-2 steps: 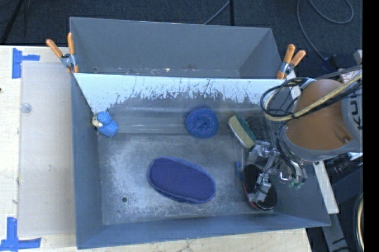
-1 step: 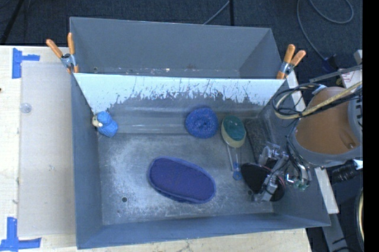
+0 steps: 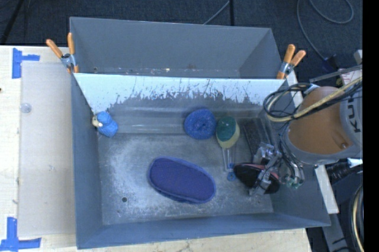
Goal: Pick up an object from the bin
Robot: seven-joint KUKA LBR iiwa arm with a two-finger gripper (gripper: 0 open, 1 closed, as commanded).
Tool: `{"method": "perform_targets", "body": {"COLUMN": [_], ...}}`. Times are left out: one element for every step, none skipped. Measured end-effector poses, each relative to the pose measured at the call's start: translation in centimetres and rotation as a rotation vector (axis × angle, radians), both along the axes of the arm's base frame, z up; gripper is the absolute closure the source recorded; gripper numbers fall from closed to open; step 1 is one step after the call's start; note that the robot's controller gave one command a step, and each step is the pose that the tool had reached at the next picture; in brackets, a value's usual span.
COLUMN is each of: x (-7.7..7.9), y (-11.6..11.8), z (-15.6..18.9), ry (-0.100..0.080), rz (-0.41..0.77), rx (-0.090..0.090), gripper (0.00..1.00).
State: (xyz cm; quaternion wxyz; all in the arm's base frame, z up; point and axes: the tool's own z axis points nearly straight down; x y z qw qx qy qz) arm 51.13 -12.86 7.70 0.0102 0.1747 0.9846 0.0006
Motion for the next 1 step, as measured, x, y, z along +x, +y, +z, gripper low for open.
{"method": "perform_targets", "body": {"x": [0.01], "y": [0.02], "z": [0.0], "ry": [0.0], "rz": [0.0], "rx": [0.0], "gripper": [1.0]}}
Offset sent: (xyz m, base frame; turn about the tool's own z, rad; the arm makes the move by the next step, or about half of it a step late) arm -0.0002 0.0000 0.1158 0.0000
